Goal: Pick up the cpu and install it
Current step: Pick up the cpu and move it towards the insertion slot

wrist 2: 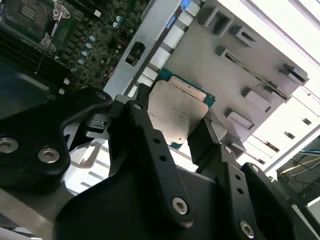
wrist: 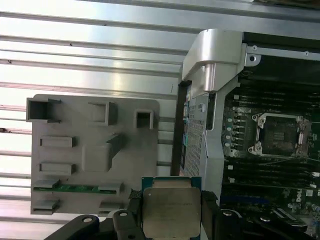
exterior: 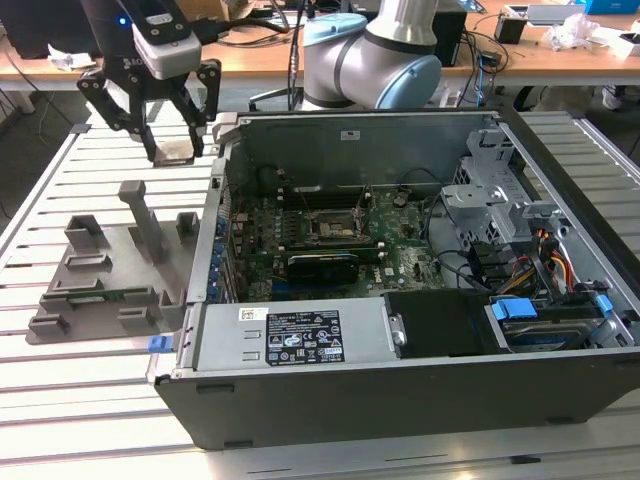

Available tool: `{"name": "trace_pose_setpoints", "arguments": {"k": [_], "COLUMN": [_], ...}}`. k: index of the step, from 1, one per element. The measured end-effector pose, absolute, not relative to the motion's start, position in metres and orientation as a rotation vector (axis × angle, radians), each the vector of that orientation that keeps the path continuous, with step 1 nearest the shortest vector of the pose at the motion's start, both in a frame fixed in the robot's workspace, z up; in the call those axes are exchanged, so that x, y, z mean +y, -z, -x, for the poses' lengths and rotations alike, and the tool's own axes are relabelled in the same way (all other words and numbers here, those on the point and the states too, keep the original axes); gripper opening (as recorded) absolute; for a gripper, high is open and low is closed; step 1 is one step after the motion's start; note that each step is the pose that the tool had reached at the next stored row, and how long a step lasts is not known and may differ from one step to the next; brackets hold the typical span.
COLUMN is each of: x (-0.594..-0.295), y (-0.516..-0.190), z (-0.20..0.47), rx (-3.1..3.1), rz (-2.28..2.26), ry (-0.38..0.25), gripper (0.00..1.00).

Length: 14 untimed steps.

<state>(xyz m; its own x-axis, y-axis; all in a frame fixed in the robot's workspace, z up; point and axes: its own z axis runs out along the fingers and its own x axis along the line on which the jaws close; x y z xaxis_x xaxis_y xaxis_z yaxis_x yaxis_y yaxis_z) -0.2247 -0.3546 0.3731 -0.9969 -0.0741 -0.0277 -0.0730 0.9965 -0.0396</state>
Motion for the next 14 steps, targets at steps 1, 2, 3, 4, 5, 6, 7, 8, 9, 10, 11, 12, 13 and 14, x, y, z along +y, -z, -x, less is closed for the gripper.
{"name": "trace_pose_setpoints", "arguments": {"k": [1, 2, 3, 4, 5, 6, 7, 8, 9, 10, 11, 12, 13, 14], "x": [-0.354, -0.354, -0.353, -0.353, -0.353, -0.352, -0.352, -0.352, -0.352, -0.352, -0.351, -0.351, -0.351, -0.351], "y": [-0.373, -0.373, -0.373, -0.373, -0.373, -0.373, -0.372, -0.372, -0.372, -0.372, -0.372, -0.371, -0.371, -0.371], "z": [0.222, 0.217, 0.211, 0.209, 0.206, 0.201, 0.197, 0.194, 0.190, 0.184, 0.167, 0.164, 0.161, 0.158], "rx": [3.110, 3.110, 3.110, 3.110, 3.110, 3.110, 3.110, 3.110, 3.110, 3.110, 3.110, 3.110, 3.110, 3.110], "rz": [0.115, 0.115, 0.115, 0.114, 0.115, 0.115, 0.115, 0.115, 0.115, 0.115, 0.115, 0.115, 0.115, 0.115], "ry": [0.060, 0.060, 0.060, 0.060, 0.061, 0.061, 0.061, 0.062, 0.062, 0.062, 0.065, 0.065, 0.065, 0.065], "gripper": [0.55, 0.55, 0.55, 0.55, 0.55, 0.55, 0.55, 0.55, 0.55, 0.55, 0.55, 0.55, 0.55, 0.55]}}
